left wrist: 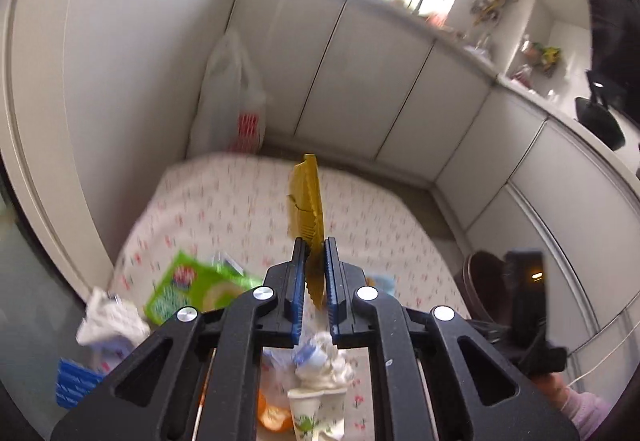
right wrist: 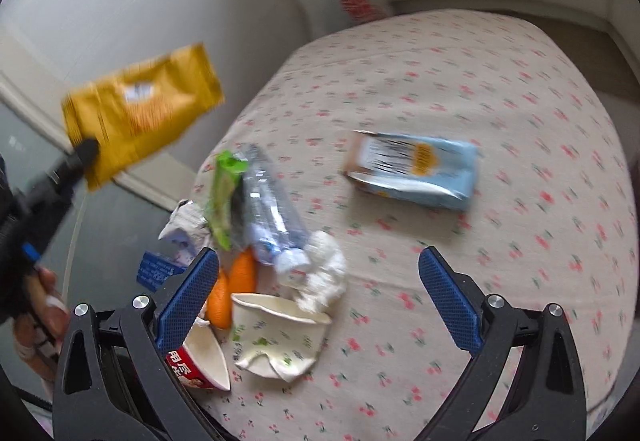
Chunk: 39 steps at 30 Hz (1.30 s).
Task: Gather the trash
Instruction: 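Grasp the green onion-rings bag with the right gripper while the left lifts the yellow packet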
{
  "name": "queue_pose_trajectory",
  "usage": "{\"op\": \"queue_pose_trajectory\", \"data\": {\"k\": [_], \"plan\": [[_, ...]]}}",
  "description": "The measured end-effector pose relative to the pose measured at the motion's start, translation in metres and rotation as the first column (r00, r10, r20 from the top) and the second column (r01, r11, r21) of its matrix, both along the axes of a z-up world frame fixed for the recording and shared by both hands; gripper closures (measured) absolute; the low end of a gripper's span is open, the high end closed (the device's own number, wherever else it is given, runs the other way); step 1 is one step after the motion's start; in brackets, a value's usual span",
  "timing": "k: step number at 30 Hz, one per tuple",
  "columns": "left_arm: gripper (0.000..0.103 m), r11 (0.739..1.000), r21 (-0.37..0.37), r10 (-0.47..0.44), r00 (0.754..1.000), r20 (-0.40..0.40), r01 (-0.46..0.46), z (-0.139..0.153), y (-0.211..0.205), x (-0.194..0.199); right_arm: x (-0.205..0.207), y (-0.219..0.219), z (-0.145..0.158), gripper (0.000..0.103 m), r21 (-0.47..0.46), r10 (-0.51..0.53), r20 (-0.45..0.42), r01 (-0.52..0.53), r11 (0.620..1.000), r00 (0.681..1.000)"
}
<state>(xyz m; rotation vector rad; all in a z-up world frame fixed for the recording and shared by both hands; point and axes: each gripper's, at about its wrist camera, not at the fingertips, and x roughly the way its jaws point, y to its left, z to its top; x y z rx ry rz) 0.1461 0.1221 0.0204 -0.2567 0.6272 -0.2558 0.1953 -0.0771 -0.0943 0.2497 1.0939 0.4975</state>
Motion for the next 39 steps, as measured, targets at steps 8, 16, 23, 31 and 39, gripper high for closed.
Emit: {"op": "queue_pose_trajectory", "data": {"k": [8, 16, 23, 31, 39], "plan": [[0.094, 0.995, 0.011, 0.095, 0.985, 0.146, -0.098, 0.023, 0.042, -0.017, 0.055, 0.101, -0.009, 0.012, -0.027, 0.303, 0.038, -0.302, 0.953, 0.952], [0.094, 0.992, -0.047, 0.119, 0.987, 0.108, -0.115, 0.019, 0.068, -0.017, 0.066, 0.138, -0.036, 0.03, -0.03, 0.415, 0.082, -0.414, 0.91, 0.906], [0.093, 0.994, -0.044, 0.1, 0.99, 0.099, -0.096, 0.016, 0.063, -0.014, 0.072, 0.138, -0.046, 0.073, -0.001, 0.391, 0.109, -0.394, 0.919, 0.914], [0.093, 0.992, -0.084, 0.097, 0.993, 0.06, -0.092, 0.009, 0.066, -0.008, 0.066, 0.124, -0.041, 0.096, 0.004, 0.316, 0.141, -0.32, 0.947, 0.938], [0.093, 0.993, -0.087, 0.087, 0.995, 0.045, -0.083, 0.004, 0.055, -0.008, 0.048, 0.1, -0.011, 0.096, 0.043, 0.276, 0.195, -0.29, 0.956, 0.941]]}}
